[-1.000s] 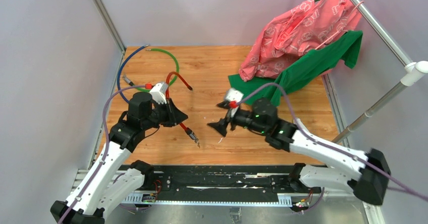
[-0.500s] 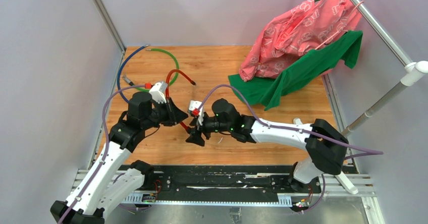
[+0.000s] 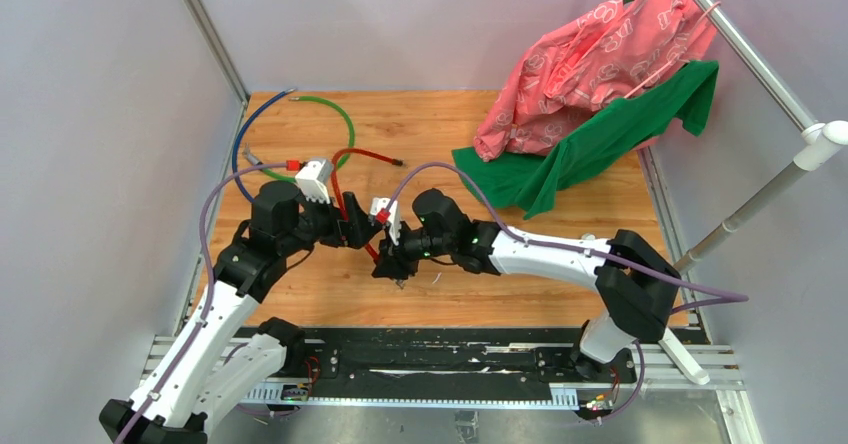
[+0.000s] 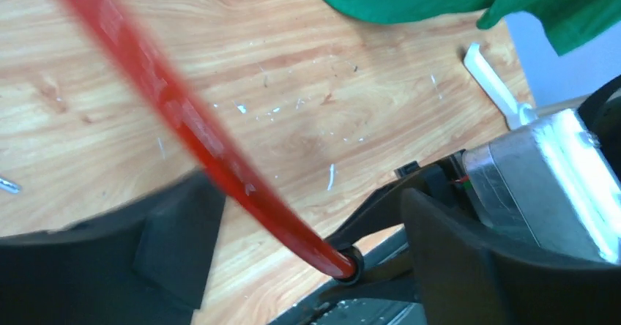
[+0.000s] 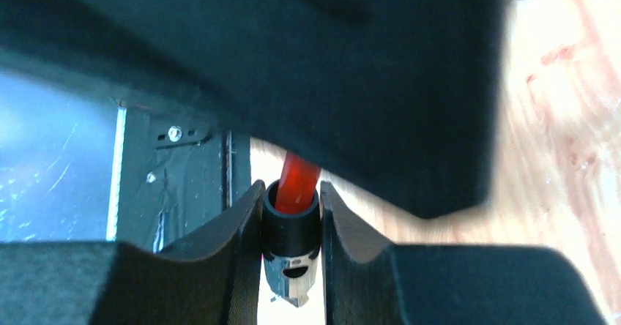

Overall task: Lock with the key
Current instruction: Pick up the lock from the center of the board.

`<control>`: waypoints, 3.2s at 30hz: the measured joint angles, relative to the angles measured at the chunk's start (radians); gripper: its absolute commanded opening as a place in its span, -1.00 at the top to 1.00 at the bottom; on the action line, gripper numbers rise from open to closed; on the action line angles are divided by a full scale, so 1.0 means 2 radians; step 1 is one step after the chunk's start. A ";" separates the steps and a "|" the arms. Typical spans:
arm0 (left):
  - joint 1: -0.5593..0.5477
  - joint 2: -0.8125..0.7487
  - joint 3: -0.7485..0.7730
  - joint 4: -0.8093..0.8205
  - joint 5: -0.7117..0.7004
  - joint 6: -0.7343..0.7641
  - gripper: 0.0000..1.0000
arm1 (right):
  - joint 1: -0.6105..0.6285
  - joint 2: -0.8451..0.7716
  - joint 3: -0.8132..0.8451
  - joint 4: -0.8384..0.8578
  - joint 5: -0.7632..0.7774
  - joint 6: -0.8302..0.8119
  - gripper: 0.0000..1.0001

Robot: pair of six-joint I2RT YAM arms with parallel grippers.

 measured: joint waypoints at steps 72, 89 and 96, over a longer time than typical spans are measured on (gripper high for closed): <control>-0.098 0.043 0.157 0.014 -0.058 0.249 1.00 | -0.237 -0.301 0.019 -0.150 0.210 0.239 -0.37; -0.098 0.139 0.288 0.079 -0.015 0.270 1.00 | -0.150 0.012 0.034 -0.067 0.247 0.504 -0.55; -0.098 0.142 0.294 0.099 -0.006 0.279 1.00 | -0.137 0.136 0.080 -0.039 0.210 0.625 -0.56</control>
